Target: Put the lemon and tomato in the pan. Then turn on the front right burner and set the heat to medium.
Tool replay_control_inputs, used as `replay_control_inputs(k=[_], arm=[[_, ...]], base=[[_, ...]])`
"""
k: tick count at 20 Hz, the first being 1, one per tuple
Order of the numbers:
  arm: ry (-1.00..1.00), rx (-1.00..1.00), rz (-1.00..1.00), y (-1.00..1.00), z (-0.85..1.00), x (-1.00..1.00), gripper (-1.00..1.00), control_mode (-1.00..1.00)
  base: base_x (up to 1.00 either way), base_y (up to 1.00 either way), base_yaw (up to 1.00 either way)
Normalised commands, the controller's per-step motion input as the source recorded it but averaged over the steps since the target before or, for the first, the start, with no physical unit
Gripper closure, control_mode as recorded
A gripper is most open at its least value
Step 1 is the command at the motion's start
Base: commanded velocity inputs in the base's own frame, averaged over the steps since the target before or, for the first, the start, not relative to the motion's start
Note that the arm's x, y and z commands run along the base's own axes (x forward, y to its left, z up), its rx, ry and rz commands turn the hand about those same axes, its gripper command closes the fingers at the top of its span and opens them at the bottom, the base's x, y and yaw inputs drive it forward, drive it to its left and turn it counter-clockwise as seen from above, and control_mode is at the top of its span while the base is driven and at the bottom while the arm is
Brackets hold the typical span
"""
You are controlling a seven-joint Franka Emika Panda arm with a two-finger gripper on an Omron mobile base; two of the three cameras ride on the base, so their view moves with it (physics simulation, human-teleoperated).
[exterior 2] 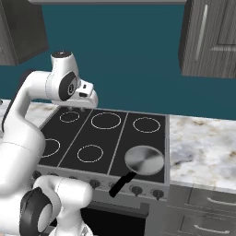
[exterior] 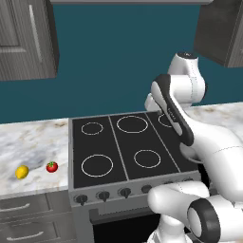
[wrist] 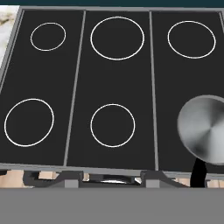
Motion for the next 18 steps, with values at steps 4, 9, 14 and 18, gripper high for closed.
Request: replay_control_inputs(k=[4,9,14,18], arm=[[0.00,0.00,0.02,0.00,0.00,-0.08,-1.00,-1.00],[0.00,0.00,0.02,0.00,0.00,-0.18,-1.00,-1.00],[-0.01,0.00,0.00,0.18,0.00,-0.18,-1.00,-1.00],[-0.01,0.00,0.00,0.23,0.00,-0.09,-1.00,-1.00]], base=[[0.00,0.00,0.00],[0.00,0.00,0.00],[0.00,0.00,0.00],[0.00,0.00,0.00]])
